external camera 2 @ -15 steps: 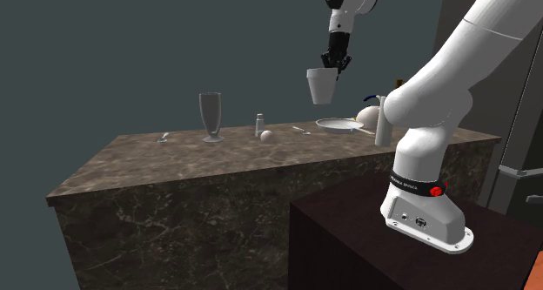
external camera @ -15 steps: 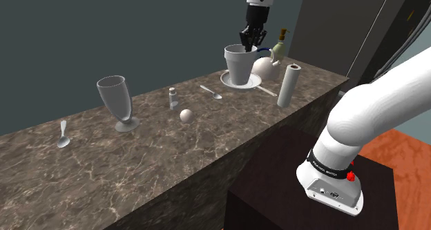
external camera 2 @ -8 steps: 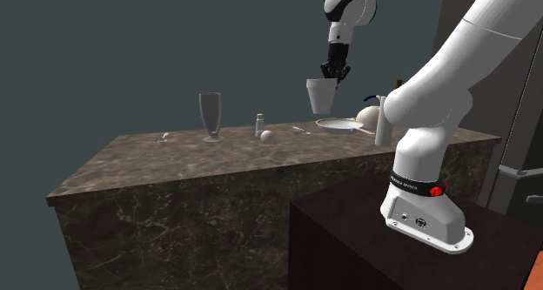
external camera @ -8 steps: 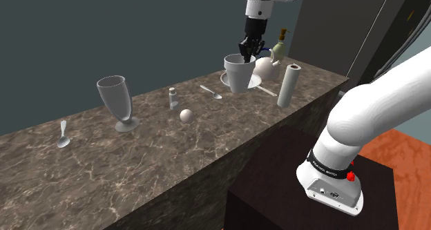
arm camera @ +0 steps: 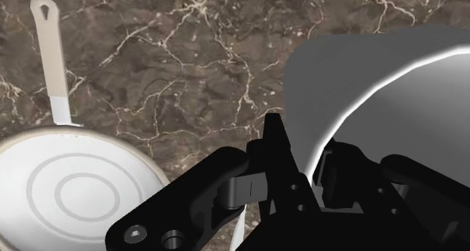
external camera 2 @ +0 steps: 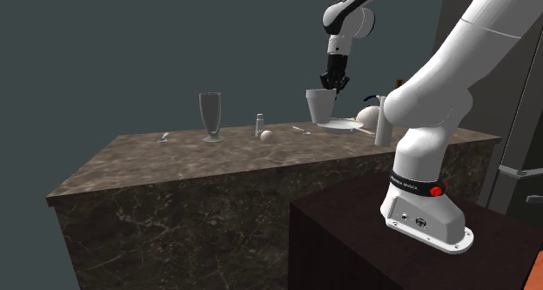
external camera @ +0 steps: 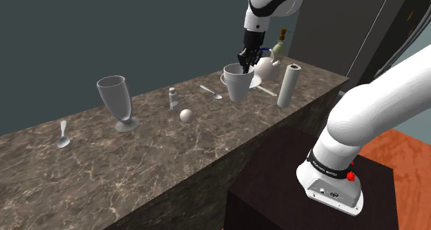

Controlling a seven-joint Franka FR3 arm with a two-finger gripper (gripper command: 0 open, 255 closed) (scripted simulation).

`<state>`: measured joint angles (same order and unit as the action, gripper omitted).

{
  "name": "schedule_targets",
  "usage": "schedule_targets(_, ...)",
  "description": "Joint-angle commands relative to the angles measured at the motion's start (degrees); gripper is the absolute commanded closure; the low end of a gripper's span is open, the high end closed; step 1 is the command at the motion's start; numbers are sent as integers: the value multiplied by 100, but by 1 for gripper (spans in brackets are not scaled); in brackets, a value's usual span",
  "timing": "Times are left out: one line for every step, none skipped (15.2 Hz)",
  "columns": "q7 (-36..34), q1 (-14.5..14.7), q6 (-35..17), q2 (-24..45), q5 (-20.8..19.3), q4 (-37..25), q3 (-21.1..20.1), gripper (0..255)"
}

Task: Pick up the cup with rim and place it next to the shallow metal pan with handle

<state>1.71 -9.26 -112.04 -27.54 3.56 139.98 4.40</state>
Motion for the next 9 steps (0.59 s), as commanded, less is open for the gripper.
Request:
schedule_targets(13, 1, -165, 24, 6, 136, 2, 255)
schedule_targets(21, 2, -248, 46, 9, 197, 4, 255)
schedule_targets(29, 3, -330, 69, 12, 256, 6, 255)
schedule_targets(37, 4, -414, 94, 15, 315, 8, 255)
schedule_targets(45, 5, -498, 121, 19, 373, 10, 255)
schedule_targets(54, 7, -582, 149, 23, 429, 13, 255)
schedule_targets(62, 8, -667, 179, 27, 484, 15, 255)
schedule_targets(71, 10, -753, 211, 32, 538, 18, 255)
schedule_targets(80, 12, -839, 244, 37, 592, 20, 255)
